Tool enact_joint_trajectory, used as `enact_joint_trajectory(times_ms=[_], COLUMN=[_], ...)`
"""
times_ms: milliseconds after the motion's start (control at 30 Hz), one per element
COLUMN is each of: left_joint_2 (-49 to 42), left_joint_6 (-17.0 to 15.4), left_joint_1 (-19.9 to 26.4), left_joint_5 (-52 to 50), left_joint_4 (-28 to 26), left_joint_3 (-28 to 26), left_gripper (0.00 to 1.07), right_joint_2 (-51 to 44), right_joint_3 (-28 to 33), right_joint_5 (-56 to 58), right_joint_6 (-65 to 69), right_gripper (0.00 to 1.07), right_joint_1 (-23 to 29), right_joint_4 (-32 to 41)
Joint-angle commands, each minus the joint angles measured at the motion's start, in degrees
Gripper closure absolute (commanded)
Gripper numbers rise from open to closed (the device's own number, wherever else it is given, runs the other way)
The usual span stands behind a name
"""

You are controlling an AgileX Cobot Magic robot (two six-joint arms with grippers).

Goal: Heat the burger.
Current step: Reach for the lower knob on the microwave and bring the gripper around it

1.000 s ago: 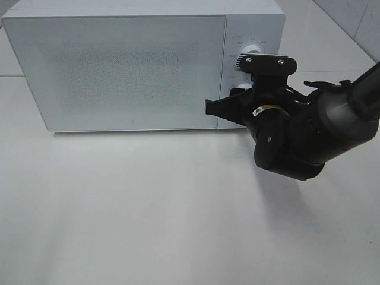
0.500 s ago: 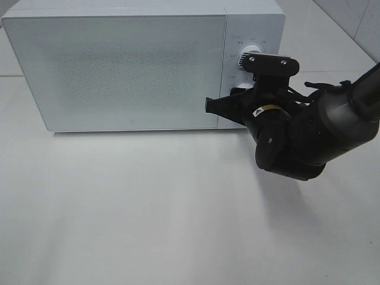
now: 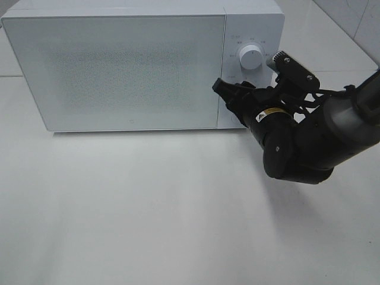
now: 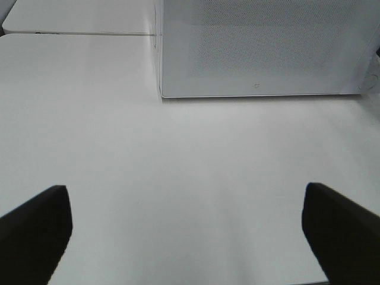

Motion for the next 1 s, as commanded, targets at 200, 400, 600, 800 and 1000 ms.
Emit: enact_joint_trajectory(times_ms=[200, 400, 600, 800, 1000], left_joint_2=[-1.3, -1.3, -1.3, -1.3, -1.3], left_joint_6=[-0.2, -0.2, -0.2, -0.2, -0.2], left_joint_1=[0.2, 0.2, 0.2, 0.2, 0.2], left_joint_5=[-0.1, -0.1, -0.1, -0.1, -0.1], left_joint_4=[0.0, 0.0, 0.0, 0.0, 0.0], left_joint_3=[0.1, 0.1, 0.1, 0.1, 0.1], left_gripper=[0.09, 0.09, 0.09, 0.09, 0.09], right_joint_2=[-1.1, -1.1, -1.1, -1.1, -1.1], right_joint_3=[-3.0, -3.0, -3.0, -3.1, -3.1], right_joint_5=[-7.7, -9.9, -11.1, -13.3, -13.3], right_joint_6=[22.2, 32.5, 40.6, 49.5, 53.3], right_gripper=[1.03, 1.03, 1.03, 1.03, 1.03], right_joint_1=[0.6, 0.6, 0.6, 0.6, 0.6], right_joint_4=[-11.7, -11.6, -11.6, -10.0, -9.1])
